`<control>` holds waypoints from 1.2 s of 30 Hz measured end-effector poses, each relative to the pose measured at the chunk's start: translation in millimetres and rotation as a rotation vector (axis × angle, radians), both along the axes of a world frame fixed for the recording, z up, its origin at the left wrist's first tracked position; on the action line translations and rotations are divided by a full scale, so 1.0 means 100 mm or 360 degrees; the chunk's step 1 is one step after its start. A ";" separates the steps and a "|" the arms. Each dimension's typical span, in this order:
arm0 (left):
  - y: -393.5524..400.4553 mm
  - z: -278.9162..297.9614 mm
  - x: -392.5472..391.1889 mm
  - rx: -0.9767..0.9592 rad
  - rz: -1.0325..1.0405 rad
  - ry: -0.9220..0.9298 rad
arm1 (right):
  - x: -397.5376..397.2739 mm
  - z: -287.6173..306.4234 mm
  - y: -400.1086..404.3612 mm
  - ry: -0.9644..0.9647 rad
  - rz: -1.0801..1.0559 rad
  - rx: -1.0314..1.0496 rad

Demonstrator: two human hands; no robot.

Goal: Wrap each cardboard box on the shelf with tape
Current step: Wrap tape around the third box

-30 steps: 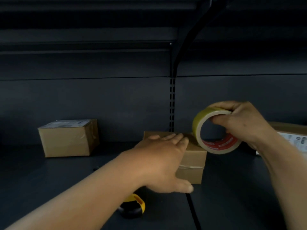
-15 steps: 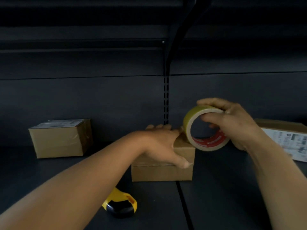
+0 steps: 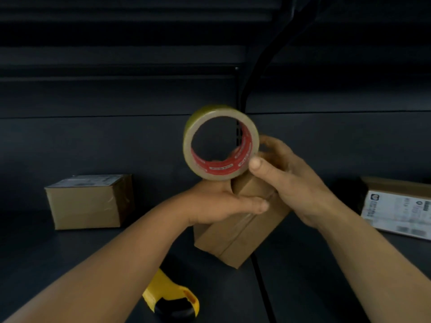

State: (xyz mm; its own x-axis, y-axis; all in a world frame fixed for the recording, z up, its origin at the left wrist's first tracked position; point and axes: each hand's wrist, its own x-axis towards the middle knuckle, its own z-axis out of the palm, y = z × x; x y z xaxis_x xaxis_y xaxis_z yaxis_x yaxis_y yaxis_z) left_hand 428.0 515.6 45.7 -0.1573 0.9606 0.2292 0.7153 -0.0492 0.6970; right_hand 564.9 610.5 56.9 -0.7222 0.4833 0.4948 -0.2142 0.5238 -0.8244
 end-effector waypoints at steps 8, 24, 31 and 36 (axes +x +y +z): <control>0.09 0.02 0.09 -0.0014 -0.0027 0.0262 | -0.14 0.17 -0.12 0.0137 -0.0265 0.0103; -0.14 -0.14 -0.15 0.0135 0.0123 -0.0086 | -0.02 0.17 0.11 0.0556 -0.0355 -0.0999; -0.34 -0.31 -0.38 0.0235 -0.0059 -0.0420 | -0.11 -0.01 0.19 0.0324 -0.0510 -0.0806; -0.49 -0.21 -0.45 0.0077 0.0019 -0.0296 | -0.18 -0.01 0.15 0.0334 -0.0533 -0.0731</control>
State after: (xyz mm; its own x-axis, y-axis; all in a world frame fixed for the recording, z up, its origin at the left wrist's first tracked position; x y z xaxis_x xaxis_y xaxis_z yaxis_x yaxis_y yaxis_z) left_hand 382.9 466.7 24.4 -0.2127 0.9469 0.2410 0.5752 -0.0781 0.8143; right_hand 546.7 625.7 55.9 -0.4036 0.8653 0.2974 -0.2819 0.1916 -0.9401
